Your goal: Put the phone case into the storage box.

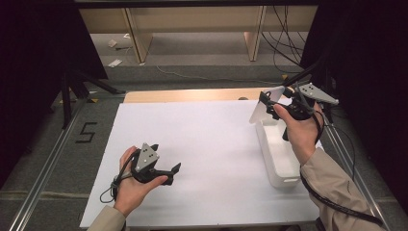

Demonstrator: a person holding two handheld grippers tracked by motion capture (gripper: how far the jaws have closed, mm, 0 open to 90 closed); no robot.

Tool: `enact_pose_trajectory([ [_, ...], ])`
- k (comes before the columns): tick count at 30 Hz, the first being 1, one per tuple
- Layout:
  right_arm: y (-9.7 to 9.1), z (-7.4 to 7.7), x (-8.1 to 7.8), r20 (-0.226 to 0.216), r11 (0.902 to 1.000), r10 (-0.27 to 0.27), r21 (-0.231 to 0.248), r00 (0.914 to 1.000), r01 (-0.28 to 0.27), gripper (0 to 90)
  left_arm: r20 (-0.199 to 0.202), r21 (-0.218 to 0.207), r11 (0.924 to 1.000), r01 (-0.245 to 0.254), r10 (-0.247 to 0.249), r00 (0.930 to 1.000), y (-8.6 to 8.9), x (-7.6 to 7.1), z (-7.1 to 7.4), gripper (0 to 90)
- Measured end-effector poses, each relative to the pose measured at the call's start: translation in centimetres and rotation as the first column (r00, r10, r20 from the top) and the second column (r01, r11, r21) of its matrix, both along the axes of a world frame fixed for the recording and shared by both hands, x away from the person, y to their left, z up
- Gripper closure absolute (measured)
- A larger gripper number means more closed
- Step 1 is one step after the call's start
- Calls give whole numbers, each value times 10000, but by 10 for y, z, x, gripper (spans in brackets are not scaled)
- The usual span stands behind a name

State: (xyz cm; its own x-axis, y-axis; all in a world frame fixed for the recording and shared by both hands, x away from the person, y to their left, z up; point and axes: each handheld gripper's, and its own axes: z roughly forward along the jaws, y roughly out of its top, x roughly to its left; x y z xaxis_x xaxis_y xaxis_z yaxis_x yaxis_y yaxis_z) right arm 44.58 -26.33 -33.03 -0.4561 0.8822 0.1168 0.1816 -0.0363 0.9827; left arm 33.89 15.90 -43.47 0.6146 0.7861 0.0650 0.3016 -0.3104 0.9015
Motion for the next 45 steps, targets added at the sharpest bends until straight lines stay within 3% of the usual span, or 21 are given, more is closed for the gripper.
enact_pose_trajectory([
  [45, -21, 0, 8, -123, 9973, -735, 83, 9972, 736, 180, 2, -11, 10000, -52, 52, 10000, 0, 1, 0, 23],
])
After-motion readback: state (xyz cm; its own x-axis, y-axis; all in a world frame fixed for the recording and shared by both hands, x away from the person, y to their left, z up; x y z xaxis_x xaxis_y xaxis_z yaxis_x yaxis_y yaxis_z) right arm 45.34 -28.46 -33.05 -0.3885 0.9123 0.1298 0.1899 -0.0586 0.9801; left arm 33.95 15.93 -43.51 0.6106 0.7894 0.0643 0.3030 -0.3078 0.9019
